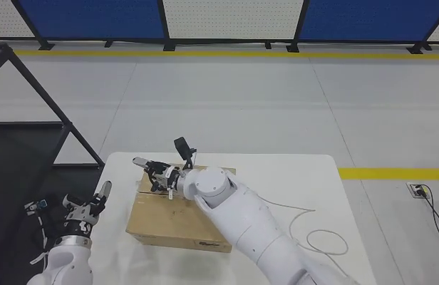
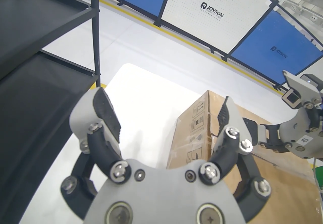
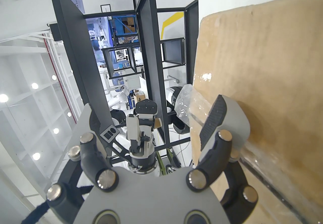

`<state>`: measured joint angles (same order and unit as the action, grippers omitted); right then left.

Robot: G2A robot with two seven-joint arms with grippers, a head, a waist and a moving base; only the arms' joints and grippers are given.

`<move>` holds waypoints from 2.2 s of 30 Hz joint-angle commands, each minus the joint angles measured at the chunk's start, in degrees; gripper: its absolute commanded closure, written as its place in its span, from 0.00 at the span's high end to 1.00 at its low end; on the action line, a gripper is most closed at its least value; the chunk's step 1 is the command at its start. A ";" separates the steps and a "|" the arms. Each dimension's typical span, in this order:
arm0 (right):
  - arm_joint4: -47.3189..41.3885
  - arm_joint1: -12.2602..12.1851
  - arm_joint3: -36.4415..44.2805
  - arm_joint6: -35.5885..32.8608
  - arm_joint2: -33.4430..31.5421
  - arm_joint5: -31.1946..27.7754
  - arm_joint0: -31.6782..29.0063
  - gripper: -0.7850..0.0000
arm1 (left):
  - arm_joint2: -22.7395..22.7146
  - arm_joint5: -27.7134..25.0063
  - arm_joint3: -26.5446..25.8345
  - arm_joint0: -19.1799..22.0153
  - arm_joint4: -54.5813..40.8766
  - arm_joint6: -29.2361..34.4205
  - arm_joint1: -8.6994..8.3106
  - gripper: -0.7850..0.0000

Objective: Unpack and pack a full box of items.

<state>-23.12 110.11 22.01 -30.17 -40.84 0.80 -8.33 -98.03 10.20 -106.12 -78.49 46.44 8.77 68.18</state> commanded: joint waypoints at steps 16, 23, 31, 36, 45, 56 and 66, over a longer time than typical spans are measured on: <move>-1.20 0.69 -2.66 -4.15 -3.64 -8.44 0.53 1.00 | 0.91 -1.56 0.04 0.65 0.98 0.32 0.23 1.00; -3.14 -0.88 -3.03 -4.49 -7.28 -11.18 -0.77 1.00 | 2.29 -4.37 -0.06 0.72 2.99 -0.84 0.28 1.00; -1.56 -1.51 -2.02 -5.80 -8.09 -6.27 -2.60 1.00 | 4.06 -4.46 0.01 2.24 5.19 0.25 0.38 1.00; 1.06 -1.66 -0.88 -6.16 -7.71 -5.61 -3.54 1.00 | 4.26 -4.38 0.05 2.13 5.40 0.16 0.47 1.00; 4.67 -2.57 1.51 -7.32 -8.17 -6.18 -5.44 1.00 | 4.39 -4.80 -0.37 1.91 5.77 0.37 0.58 1.00; 9.25 -4.74 7.33 -4.62 -10.36 -6.84 -9.21 1.00 | 6.12 -6.00 -0.21 3.81 8.05 2.17 0.64 1.00; 15.27 -7.83 15.63 -6.68 -13.09 -4.63 -14.27 1.00 | 6.95 -6.71 -0.58 4.75 12.81 4.44 0.49 1.00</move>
<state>-8.45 102.61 36.53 -36.67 -53.62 -3.98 -21.93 -91.03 3.67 -106.81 -73.91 59.22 13.08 68.68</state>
